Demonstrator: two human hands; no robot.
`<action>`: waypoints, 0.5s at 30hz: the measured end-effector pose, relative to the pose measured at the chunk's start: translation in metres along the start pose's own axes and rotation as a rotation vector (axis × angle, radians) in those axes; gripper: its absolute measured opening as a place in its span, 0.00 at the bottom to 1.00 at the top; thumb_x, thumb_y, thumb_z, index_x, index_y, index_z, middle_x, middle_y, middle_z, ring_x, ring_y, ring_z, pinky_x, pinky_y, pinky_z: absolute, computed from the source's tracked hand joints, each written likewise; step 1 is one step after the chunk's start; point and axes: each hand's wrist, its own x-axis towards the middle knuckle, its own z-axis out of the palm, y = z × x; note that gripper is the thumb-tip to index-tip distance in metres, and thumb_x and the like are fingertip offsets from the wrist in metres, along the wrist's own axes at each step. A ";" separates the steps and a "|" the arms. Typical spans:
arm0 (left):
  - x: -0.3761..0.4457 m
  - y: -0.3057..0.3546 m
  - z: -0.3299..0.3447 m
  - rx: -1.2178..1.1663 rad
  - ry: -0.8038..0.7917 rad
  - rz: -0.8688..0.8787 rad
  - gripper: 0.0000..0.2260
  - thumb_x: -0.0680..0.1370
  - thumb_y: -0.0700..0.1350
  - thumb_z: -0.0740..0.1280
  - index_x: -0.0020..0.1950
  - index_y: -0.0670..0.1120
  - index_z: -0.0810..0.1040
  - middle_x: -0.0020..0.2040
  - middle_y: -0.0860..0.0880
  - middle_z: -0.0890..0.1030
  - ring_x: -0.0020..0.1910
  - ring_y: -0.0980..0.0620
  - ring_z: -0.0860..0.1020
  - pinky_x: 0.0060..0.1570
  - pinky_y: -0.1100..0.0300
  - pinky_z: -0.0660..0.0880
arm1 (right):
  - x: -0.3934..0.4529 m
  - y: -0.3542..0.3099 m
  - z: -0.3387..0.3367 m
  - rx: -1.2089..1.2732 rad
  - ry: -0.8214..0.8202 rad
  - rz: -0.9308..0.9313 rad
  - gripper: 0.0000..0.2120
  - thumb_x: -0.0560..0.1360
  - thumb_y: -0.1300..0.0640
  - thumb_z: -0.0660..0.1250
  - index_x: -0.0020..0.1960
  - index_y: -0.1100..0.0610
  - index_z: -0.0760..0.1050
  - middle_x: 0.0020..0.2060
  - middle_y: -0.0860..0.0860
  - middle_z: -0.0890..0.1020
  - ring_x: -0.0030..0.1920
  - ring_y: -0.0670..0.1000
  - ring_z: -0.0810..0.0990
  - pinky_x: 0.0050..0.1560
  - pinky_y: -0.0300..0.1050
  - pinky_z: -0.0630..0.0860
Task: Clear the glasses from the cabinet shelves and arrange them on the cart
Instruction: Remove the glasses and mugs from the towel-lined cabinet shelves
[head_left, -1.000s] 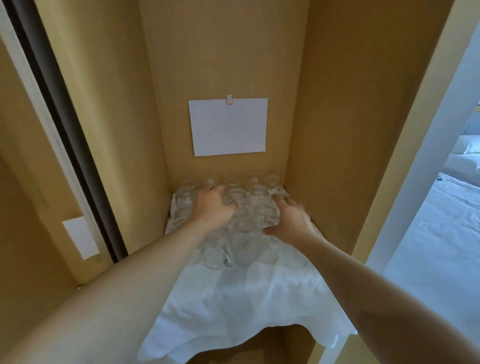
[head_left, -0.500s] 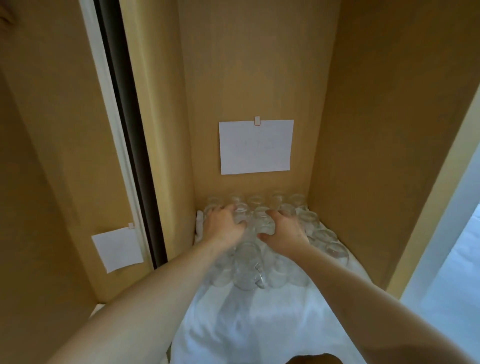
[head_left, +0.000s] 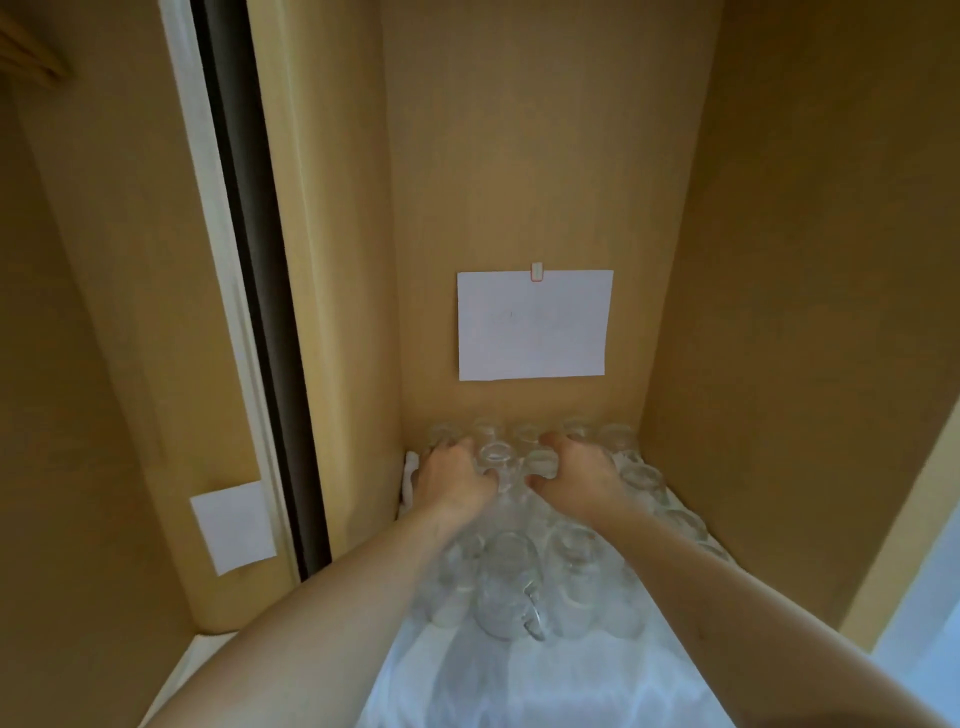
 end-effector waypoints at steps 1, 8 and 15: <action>0.007 0.001 0.001 -0.024 -0.003 -0.009 0.20 0.76 0.52 0.67 0.67 0.48 0.76 0.65 0.45 0.78 0.66 0.41 0.74 0.63 0.47 0.74 | 0.009 0.003 0.000 0.006 -0.015 -0.002 0.32 0.74 0.43 0.70 0.75 0.48 0.68 0.65 0.52 0.79 0.63 0.55 0.78 0.60 0.48 0.76; 0.055 -0.001 0.012 -0.123 0.045 -0.099 0.21 0.70 0.59 0.69 0.58 0.49 0.81 0.57 0.46 0.83 0.60 0.44 0.79 0.61 0.52 0.75 | 0.075 0.030 0.009 0.097 -0.100 -0.033 0.32 0.74 0.46 0.72 0.74 0.52 0.70 0.67 0.53 0.77 0.65 0.56 0.77 0.61 0.51 0.78; 0.094 -0.022 0.021 -0.015 0.064 -0.265 0.16 0.74 0.52 0.71 0.60 0.49 0.80 0.57 0.47 0.82 0.57 0.44 0.79 0.55 0.50 0.79 | 0.133 0.048 0.030 0.134 -0.185 -0.039 0.32 0.73 0.46 0.73 0.75 0.52 0.69 0.66 0.53 0.78 0.65 0.56 0.77 0.59 0.44 0.75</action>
